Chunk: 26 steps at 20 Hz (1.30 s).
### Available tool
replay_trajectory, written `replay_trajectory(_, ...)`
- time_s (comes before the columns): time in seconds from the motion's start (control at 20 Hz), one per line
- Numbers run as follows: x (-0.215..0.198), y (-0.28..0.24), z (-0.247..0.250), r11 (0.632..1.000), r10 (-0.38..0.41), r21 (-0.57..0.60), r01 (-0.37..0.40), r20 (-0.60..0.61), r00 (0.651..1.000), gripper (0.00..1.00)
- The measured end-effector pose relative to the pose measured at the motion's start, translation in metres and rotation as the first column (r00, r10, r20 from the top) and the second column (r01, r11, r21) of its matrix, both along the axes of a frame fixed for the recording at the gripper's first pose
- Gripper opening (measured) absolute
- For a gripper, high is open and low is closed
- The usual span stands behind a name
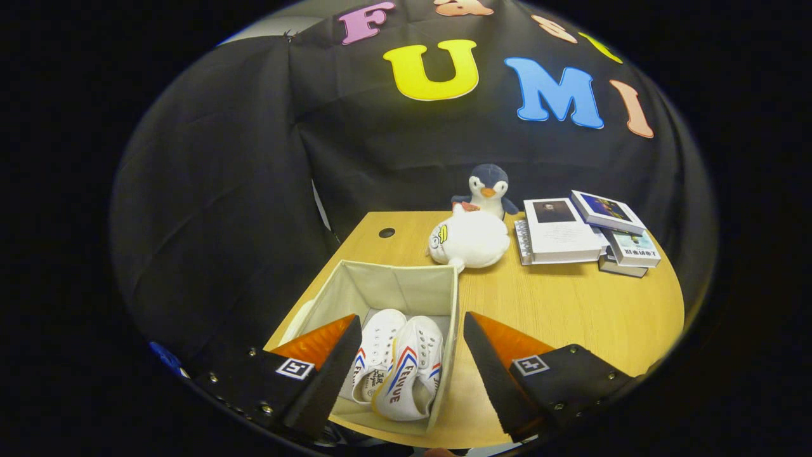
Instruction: Open the storage box then place both shoes into the box .Put the left shoe in first, then the right shoe, with the right side of both shoes facing outward in a uniform manner.
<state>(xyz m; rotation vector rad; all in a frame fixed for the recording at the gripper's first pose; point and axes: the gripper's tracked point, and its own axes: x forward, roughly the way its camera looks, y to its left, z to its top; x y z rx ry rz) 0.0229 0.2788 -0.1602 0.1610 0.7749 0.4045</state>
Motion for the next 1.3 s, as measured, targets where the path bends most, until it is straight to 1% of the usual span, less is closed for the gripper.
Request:
replay_trajectory(0.3,0.02,-0.051,0.039,0.998,-0.061,0.041,0.057,0.091,0.994,0.98)
replay_trajectory(0.5,0.029,-0.1,0.07,0.995,-0.102,0.018,0.101,0.184,0.978,0.98)
replay_trajectory(0.65,0.031,-0.144,0.095,0.988,-0.132,-0.04,0.149,0.279,0.951,0.98)
replay_trajectory(0.75,0.03,-0.174,0.113,0.979,-0.15,-0.081,0.189,0.349,0.925,0.98)
replay_trajectory(0.9,0.022,-0.221,0.122,0.96,-0.184,-0.117,0.254,0.417,0.89,0.98)
replay_trajectory(1.0,0.016,-0.247,0.131,0.948,-0.214,-0.115,0.296,0.454,0.865,0.98)
replay_trajectory(1.1,0.008,-0.267,0.133,0.94,-0.249,-0.096,0.329,0.469,0.848,0.98)
replay_trajectory(1.3,-0.004,-0.294,0.137,0.925,-0.314,-0.045,0.378,0.471,0.825,0.98)
